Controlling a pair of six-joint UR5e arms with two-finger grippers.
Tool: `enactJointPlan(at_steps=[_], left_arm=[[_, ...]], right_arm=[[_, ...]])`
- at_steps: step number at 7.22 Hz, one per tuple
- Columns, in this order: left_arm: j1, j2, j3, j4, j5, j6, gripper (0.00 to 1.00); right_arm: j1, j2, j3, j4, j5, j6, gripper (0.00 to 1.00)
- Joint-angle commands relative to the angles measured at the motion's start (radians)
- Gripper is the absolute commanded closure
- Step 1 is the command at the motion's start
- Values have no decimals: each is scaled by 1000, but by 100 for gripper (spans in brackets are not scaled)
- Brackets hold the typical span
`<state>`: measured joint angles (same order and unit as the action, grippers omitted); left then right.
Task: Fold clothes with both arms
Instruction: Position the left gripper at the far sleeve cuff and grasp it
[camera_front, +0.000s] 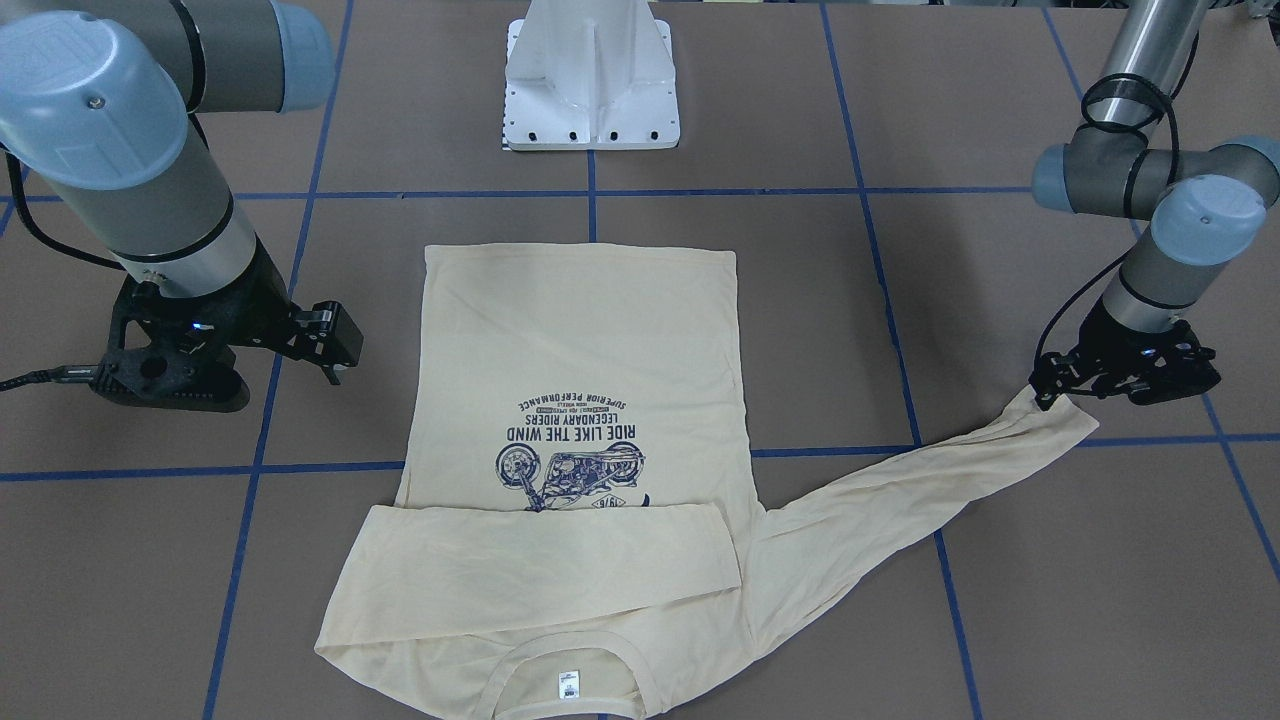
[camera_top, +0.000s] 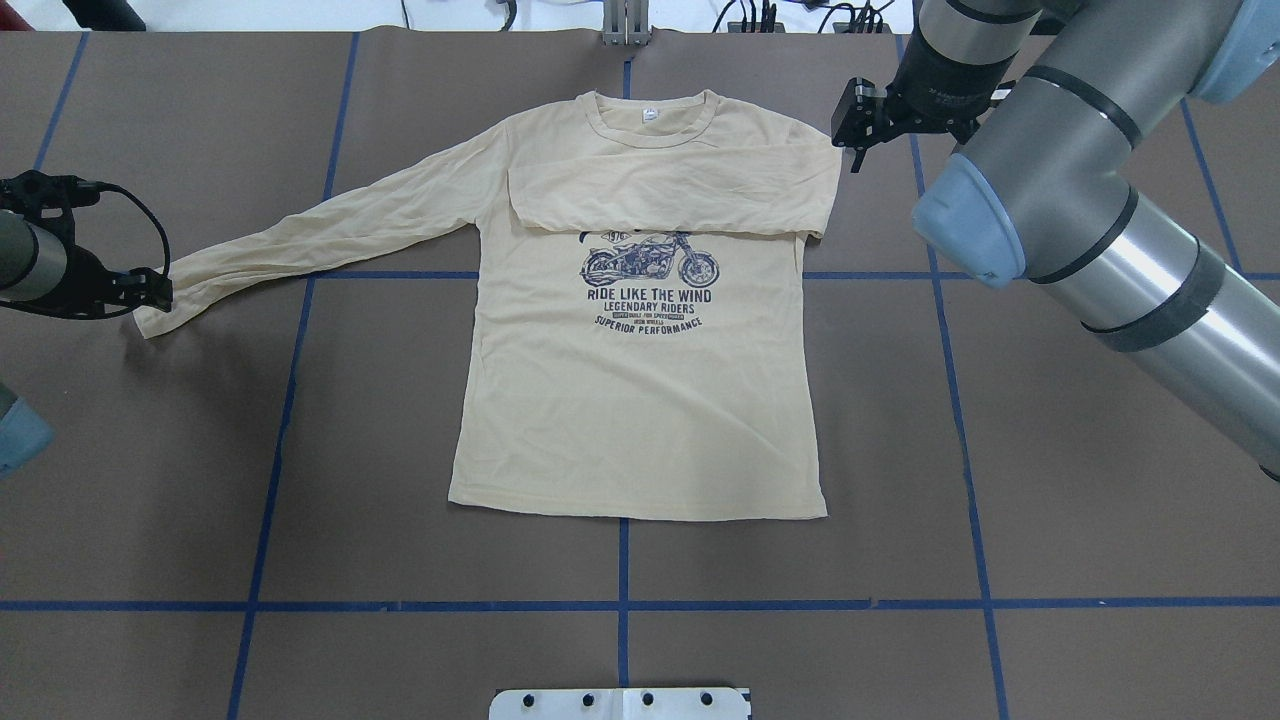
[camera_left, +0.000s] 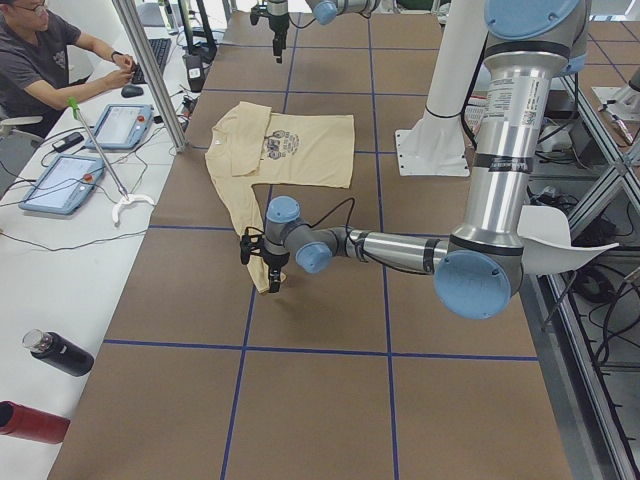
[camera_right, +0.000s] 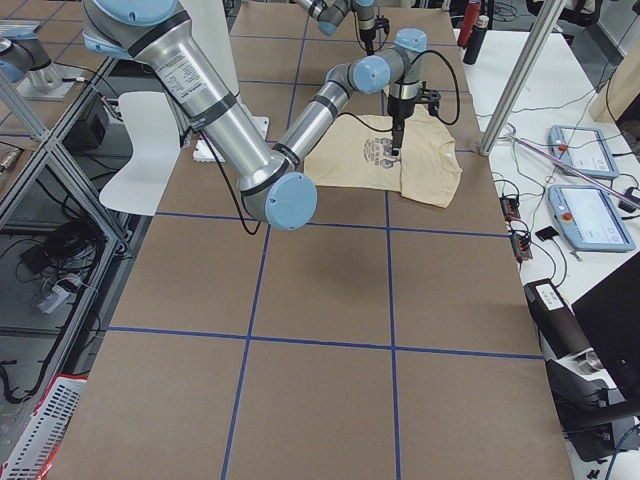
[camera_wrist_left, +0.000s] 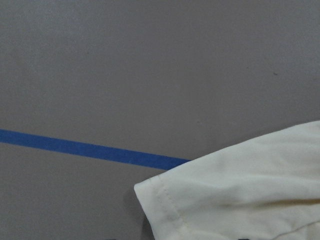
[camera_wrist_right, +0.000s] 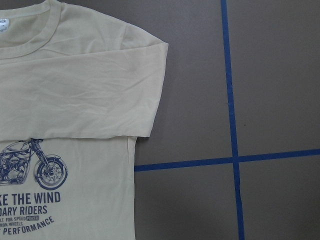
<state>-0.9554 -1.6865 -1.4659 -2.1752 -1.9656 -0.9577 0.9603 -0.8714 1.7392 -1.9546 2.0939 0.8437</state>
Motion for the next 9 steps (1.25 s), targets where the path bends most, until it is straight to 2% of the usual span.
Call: enactJointPlan(at_steps=[1, 9], left_arm=[[0, 1, 2, 0, 1, 10, 21], [-23, -5, 9, 0, -3, 215, 23]], right_arm=[[-2, 0, 6, -1, 0, 0, 0], [0, -3, 5, -1, 0, 0, 0]])
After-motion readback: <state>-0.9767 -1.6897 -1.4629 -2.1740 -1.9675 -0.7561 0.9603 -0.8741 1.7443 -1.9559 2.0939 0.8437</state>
